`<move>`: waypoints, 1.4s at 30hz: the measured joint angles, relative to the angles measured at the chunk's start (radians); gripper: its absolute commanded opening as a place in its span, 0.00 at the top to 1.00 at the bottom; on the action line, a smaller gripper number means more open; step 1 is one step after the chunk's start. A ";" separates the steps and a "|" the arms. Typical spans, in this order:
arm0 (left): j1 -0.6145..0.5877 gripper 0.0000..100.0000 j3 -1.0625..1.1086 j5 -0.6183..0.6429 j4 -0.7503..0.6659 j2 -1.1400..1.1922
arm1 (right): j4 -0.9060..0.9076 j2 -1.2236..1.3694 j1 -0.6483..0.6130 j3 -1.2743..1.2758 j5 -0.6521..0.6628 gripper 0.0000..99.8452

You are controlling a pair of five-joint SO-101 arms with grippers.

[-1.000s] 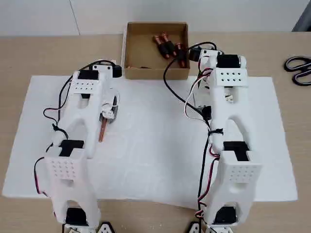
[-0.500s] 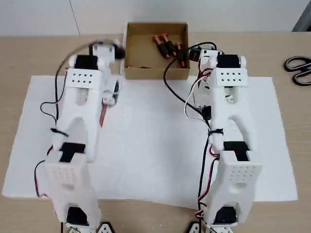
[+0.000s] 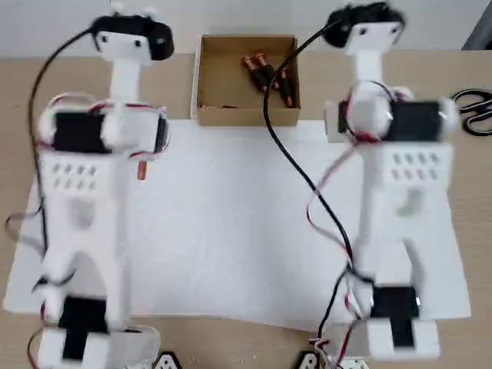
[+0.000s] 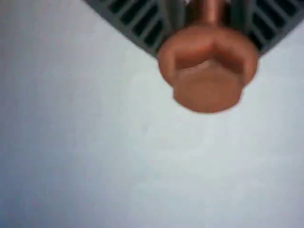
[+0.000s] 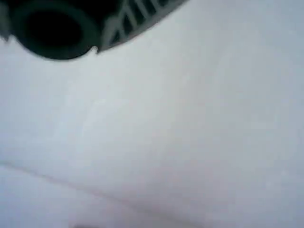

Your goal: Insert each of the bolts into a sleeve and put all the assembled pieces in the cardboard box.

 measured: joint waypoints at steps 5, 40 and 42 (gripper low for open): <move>0.002 0.99 0.115 0.000 0.000 -0.180 | 0.000 -0.230 -0.002 0.127 0.000 1.00; 0.153 0.99 0.664 0.416 -0.620 -0.594 | -0.779 -1.134 -0.382 1.628 0.000 1.00; 0.167 0.99 0.664 0.431 -0.620 -0.594 | -0.802 -1.134 -0.382 1.657 0.000 1.00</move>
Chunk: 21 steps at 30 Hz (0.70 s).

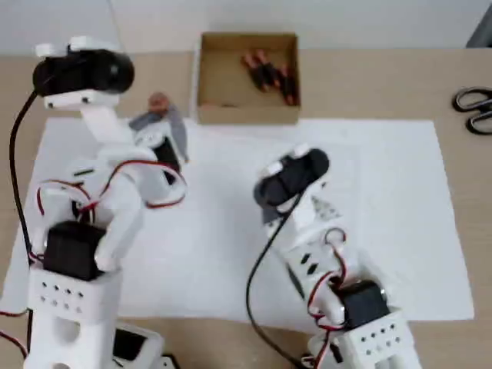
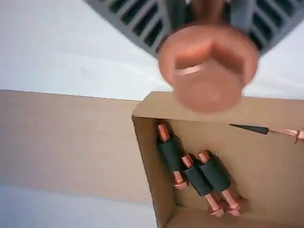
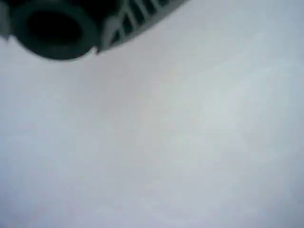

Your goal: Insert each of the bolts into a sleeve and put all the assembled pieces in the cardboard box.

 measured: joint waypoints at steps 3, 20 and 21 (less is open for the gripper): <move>0.048 0.99 0.000 0.021 0.000 0.000 | -0.066 0.000 0.000 0.044 0.000 1.00; 0.181 0.99 0.284 0.025 -0.238 -0.002 | -0.123 -0.003 -0.147 0.103 -0.038 1.00; 0.196 0.99 0.296 0.025 -0.255 -0.002 | -0.123 -0.003 -0.147 0.103 -0.054 1.00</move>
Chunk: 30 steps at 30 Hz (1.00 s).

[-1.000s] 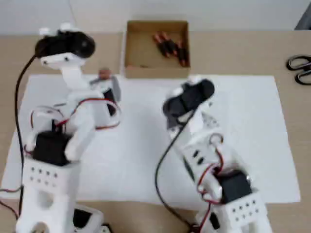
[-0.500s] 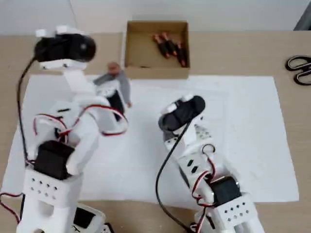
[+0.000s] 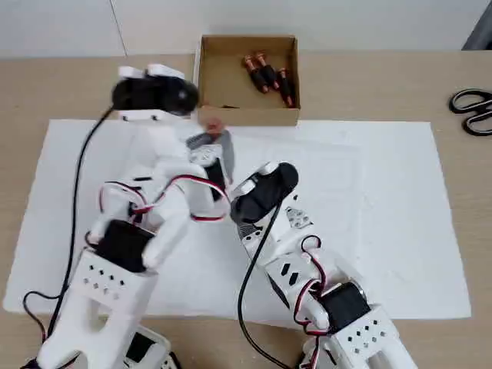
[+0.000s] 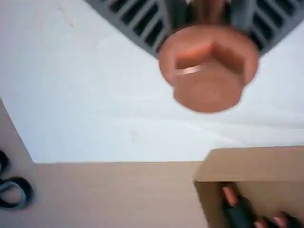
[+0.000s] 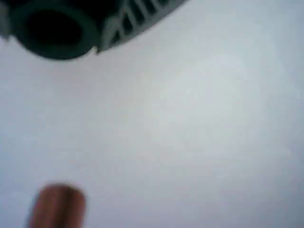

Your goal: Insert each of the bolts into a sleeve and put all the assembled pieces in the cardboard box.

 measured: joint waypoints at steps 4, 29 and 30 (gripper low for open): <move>0.037 0.99 0.011 -0.021 -0.032 0.000 | 0.000 0.000 0.003 0.000 -0.031 1.00; 0.048 0.99 0.087 0.009 -0.143 0.000 | -0.044 -0.242 0.002 0.106 -0.081 1.00; 0.048 0.99 0.087 0.009 -0.143 0.000 | -0.048 -0.250 0.002 0.110 -0.081 1.00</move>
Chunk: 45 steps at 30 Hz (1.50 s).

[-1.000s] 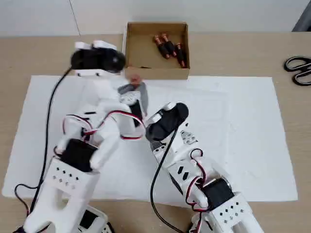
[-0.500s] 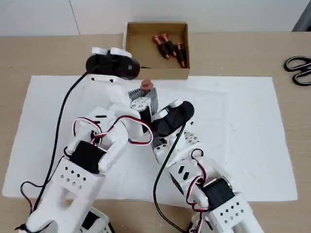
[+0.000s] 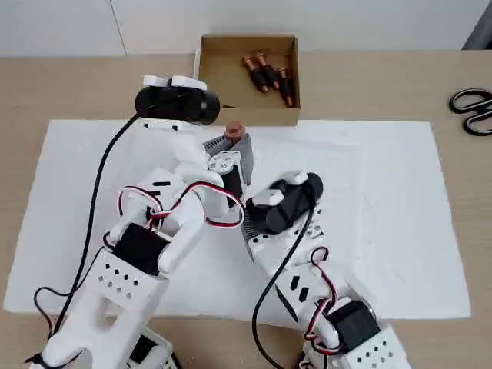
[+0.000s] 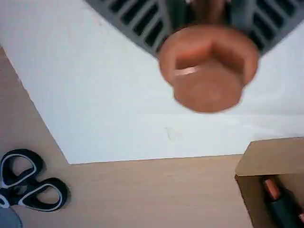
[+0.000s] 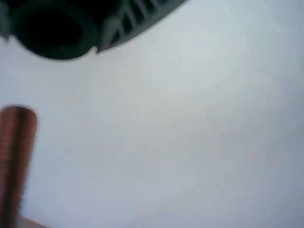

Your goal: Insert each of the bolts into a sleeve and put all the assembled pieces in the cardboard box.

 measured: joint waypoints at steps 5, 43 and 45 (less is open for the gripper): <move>0.000 0.99 0.000 0.003 0.000 0.000 | -0.006 -0.008 0.000 0.002 0.000 1.00; 0.057 0.99 0.028 0.034 0.058 -0.084 | -0.006 -0.009 0.018 0.006 0.000 1.00; 0.057 0.99 0.028 0.034 0.058 -0.084 | -0.006 -0.009 0.018 0.006 0.000 1.00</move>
